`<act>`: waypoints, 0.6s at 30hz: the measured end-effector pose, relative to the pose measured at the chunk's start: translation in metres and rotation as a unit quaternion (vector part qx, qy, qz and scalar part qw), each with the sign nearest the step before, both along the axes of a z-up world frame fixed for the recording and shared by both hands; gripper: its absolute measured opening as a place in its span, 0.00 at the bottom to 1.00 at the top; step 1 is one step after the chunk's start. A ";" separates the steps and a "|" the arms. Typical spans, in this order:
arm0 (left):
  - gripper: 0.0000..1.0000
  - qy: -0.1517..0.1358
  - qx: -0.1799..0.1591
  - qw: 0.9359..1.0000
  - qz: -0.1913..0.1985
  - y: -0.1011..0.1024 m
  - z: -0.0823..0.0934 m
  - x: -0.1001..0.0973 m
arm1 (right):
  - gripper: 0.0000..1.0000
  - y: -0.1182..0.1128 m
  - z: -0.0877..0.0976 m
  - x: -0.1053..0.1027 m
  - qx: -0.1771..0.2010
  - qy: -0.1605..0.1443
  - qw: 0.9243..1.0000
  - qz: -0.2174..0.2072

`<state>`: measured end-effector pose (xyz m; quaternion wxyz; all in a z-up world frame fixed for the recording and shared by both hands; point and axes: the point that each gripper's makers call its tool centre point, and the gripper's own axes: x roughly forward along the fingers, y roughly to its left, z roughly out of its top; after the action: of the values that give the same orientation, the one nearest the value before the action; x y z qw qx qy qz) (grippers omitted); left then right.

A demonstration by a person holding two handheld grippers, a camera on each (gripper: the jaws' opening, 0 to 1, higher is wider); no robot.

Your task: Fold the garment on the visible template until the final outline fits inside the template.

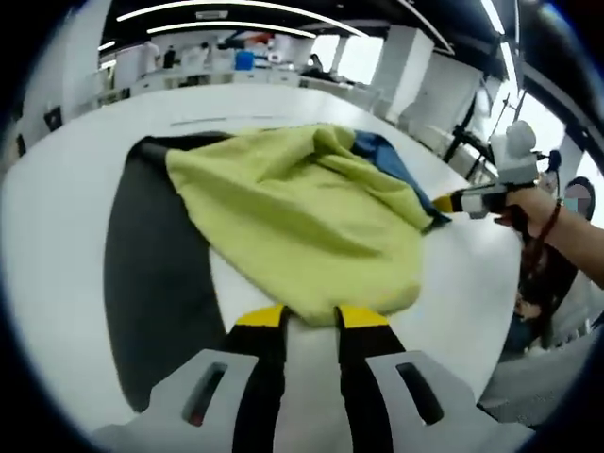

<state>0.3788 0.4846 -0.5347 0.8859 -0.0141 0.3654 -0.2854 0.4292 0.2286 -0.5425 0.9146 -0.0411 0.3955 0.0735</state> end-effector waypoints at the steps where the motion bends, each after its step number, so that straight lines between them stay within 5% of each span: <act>1: 0.14 0.003 -0.004 1.000 0.004 -0.001 0.000 0.000 | 0.00 0.000 0.000 0.000 -0.001 0.000 1.000 0.002; 4: 0.02 0.003 -0.006 1.000 0.006 0.000 -0.002 0.000 | 0.00 -0.001 0.000 0.000 -0.011 -0.002 1.000 0.005; 12: 0.00 -0.005 -0.009 1.000 -0.011 0.001 0.004 -0.002 | 0.00 -0.014 0.003 0.001 -0.034 -0.001 0.999 0.021; 18: 0.00 0.001 0.014 0.999 -0.038 0.011 0.008 -0.005 | 0.00 -0.054 0.011 0.008 -0.069 0.001 0.998 0.012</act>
<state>0.3736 0.4961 -0.5267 0.8743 0.0117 0.3702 -0.3136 0.4368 0.1747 -0.5318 0.9083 -0.1087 0.3998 0.0573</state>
